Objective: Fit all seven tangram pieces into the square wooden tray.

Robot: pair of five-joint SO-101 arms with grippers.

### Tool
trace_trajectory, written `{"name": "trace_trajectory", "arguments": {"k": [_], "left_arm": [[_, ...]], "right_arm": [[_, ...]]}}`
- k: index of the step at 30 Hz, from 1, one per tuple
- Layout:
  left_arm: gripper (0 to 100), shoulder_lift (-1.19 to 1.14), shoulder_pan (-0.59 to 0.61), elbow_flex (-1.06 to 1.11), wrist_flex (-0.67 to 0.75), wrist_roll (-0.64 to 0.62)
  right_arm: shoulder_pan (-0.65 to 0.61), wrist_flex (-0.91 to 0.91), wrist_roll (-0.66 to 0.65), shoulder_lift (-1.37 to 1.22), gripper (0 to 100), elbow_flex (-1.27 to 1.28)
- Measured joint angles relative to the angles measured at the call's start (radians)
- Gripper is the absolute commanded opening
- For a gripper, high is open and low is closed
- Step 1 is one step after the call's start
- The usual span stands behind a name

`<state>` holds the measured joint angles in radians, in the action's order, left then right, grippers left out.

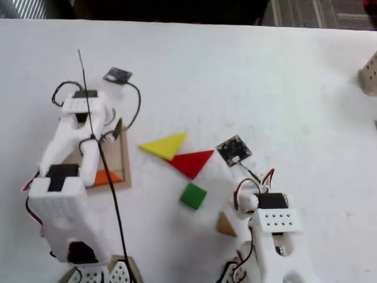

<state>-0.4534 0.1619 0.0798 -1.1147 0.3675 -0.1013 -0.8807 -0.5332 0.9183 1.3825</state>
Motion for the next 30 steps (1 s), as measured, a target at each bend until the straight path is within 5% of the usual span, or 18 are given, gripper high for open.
{"name": "trace_trajectory", "arguments": {"k": [17, 30], "left_arm": [[2, -0.026, 0.161, -0.110, -0.051, -0.046], [2, 0.311, 0.288, -0.114, -0.210, -0.046]], "right_arm": [[0.000, 0.000, 0.000, 0.000, 1.8, 0.000], [0.000, 0.000, 0.000, 0.000, 1.8, 0.000]]}}
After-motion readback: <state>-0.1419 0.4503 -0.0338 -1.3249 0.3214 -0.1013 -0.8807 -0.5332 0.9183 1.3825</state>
